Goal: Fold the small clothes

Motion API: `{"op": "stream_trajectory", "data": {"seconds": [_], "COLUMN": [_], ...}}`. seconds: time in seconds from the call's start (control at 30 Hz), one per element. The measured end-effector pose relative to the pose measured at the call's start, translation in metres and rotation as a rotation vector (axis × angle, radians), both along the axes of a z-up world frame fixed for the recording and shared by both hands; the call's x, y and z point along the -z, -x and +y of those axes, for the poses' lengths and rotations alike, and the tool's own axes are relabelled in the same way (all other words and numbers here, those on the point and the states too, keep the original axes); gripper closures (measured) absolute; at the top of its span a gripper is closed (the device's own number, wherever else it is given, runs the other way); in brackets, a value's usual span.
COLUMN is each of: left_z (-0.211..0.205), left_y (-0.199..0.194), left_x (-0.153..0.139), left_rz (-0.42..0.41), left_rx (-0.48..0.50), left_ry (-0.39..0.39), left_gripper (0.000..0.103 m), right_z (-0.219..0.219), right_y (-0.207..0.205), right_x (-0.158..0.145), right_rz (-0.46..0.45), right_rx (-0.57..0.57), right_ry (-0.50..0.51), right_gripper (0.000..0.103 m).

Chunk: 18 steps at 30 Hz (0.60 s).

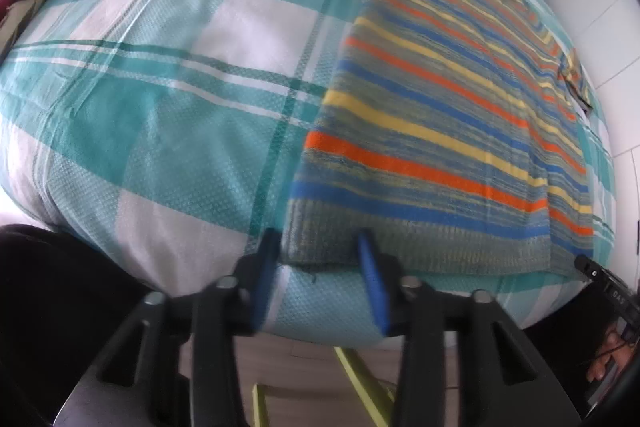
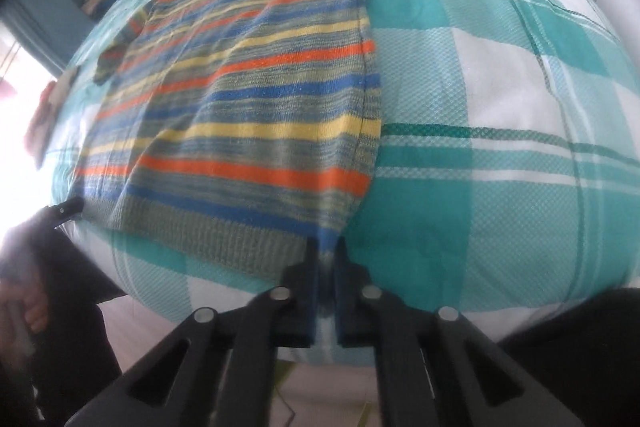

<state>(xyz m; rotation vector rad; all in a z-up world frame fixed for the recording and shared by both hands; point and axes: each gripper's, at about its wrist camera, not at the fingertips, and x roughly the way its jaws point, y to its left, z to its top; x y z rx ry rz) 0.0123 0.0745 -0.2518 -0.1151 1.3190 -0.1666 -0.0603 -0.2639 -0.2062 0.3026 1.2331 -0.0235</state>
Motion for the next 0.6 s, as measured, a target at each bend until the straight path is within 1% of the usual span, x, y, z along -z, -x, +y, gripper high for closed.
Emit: {"op": "stream_trajectory", "data": {"seconds": [0.03,0.13,0.2,0.23,0.3,0.33,0.37,0.4,0.47,0.5,0.57,0.6], "left_z": [0.003,-0.004,-0.002,0.012,0.019,0.03,0.034,0.045,0.059,0.067,0.074,0.078], "left_y": [-0.005,0.0,-0.002,-0.01,-0.006,-0.002,-0.001,0.0,-0.002,-0.004,-0.009,-0.011], "left_x": [-0.001,-0.009,-0.012,-0.013,-0.015,-0.016,-0.016,-0.018,-0.025,-0.034,-0.048,-0.054], "left_rz": [0.014,0.012,0.012,0.018,0.029,0.037,0.043,0.051,0.043,0.029,-0.002,-0.015], "left_rx": [0.013,0.05,0.079,0.098,0.109,0.099,0.088,0.056,0.0,-0.03,-0.049,-0.043], "left_ry": [0.018,0.006,-0.022,-0.048,-0.09,-0.089,-0.086,-0.066,0.019,0.067,0.117,0.15], "left_gripper": [0.096,0.1,0.101,0.102,0.103,0.103,0.103,0.103,0.103,0.099,0.084,0.054], "right_z": [0.0,0.0,-0.001,-0.004,-0.008,-0.007,-0.006,-0.005,-0.003,-0.003,-0.004,-0.004], "right_y": [0.002,0.007,0.008,0.009,0.01,0.009,0.009,0.008,0.005,0.003,-0.002,-0.004], "right_x": [-0.006,-0.021,-0.024,-0.023,-0.019,-0.017,-0.015,-0.014,-0.012,-0.01,-0.008,-0.007], "right_rz": [-0.005,-0.002,0.027,0.044,0.076,0.089,0.099,0.106,0.112,0.121,0.121,0.119], "right_rx": [0.0,-0.013,-0.022,-0.019,-0.012,-0.013,-0.011,-0.007,-0.005,-0.002,0.007,0.01], "right_ry": [0.006,0.083,0.135,0.138,0.143,0.15,0.151,0.151,0.158,0.157,0.148,0.146], "right_gripper": [0.097,0.098,0.098,0.098,0.099,0.099,0.099,0.099,0.099,0.099,0.098,0.098]}}
